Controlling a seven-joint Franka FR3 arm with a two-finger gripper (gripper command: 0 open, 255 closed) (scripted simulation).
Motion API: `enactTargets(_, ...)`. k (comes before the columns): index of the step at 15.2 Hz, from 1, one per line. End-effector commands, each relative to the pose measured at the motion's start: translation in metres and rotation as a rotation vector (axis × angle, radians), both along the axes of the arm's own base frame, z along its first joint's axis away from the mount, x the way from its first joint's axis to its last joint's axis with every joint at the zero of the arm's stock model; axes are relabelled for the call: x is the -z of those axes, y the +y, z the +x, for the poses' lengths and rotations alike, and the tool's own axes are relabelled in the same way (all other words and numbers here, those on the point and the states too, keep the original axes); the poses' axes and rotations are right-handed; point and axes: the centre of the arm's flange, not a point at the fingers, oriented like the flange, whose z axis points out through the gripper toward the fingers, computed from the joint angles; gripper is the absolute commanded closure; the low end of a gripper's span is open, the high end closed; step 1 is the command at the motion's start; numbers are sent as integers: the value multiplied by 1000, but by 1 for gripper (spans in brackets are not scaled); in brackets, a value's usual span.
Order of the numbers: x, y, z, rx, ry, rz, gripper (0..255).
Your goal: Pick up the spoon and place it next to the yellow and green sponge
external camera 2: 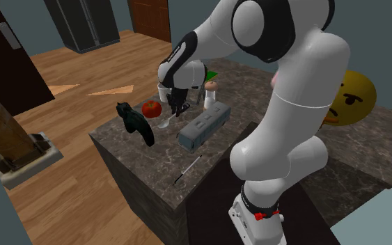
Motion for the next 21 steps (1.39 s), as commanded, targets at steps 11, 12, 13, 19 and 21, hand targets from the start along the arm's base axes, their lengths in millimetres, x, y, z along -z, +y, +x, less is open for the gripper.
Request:
enactTargets(11, -32, -34, 57, 0, 1, 0, 255)
enactTargets(12, -32, -41, 68, 0, 1, 0, 255)
enactTargets(13, -32, -48, 79, 0, 1, 0, 255)
enactTargets(19, -32, -88, 148, 0, 1, 0, 255)
enactTargets(21, -32, -101, 171, 0, 1, 0, 255)
